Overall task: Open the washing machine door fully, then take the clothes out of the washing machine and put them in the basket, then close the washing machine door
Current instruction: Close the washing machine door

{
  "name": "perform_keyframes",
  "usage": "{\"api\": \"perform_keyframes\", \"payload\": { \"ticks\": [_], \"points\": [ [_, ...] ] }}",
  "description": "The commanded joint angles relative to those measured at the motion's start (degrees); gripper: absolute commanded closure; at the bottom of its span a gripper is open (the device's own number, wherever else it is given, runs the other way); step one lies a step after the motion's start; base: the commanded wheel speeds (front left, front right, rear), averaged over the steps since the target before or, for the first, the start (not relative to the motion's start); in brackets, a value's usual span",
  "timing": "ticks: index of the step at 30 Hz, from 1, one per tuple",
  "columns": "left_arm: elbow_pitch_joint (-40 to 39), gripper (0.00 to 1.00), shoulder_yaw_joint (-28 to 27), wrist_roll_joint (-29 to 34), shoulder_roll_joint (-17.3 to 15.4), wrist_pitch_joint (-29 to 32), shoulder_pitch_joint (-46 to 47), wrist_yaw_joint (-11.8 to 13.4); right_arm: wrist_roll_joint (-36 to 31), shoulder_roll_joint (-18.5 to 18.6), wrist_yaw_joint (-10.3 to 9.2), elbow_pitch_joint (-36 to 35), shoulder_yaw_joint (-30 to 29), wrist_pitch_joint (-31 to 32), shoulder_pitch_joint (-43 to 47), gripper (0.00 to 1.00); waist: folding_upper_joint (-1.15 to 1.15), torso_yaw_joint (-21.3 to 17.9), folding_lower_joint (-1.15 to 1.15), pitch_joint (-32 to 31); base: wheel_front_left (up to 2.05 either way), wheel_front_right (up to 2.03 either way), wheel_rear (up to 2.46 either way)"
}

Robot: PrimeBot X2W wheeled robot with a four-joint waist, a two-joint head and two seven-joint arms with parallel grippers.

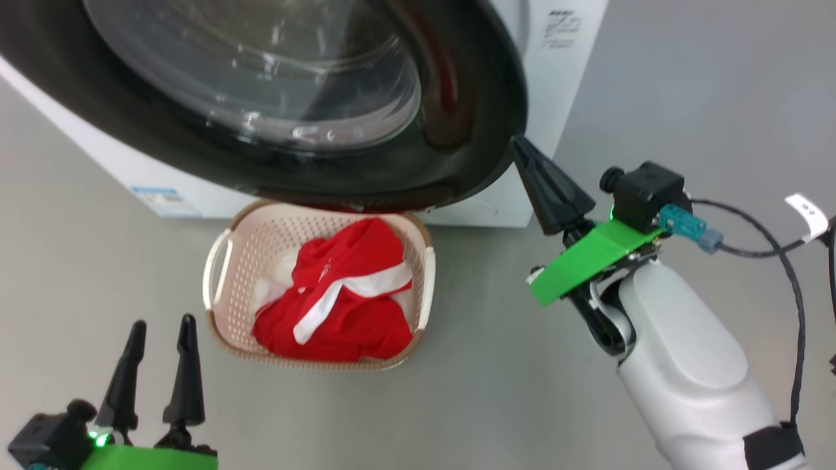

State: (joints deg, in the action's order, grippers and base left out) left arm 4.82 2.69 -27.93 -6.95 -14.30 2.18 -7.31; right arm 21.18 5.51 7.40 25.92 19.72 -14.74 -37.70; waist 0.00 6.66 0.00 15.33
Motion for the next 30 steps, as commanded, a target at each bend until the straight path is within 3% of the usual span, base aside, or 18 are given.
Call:
{"api": "perform_keyframes", "payload": {
  "ticks": [1,30],
  "points": [
    [-1.69,0.0,-1.6,-0.37,-0.76,-0.7,2.01,-0.18,-0.57,-1.27,0.09,-0.62,0.63,-0.26,-1.58,1.0,0.0,2.08,0.0,3.18,0.0,0.0,0.0],
    [-4.38,0.0,1.22,-2.95,-1.28,-0.7,10.65,-0.18,-3.05,-2.31,0.09,2.34,-8.0,-0.26,-17.65,1.0,0.0,5.34,0.0,15.0,0.0,0.0,0.0]
  ]
}}
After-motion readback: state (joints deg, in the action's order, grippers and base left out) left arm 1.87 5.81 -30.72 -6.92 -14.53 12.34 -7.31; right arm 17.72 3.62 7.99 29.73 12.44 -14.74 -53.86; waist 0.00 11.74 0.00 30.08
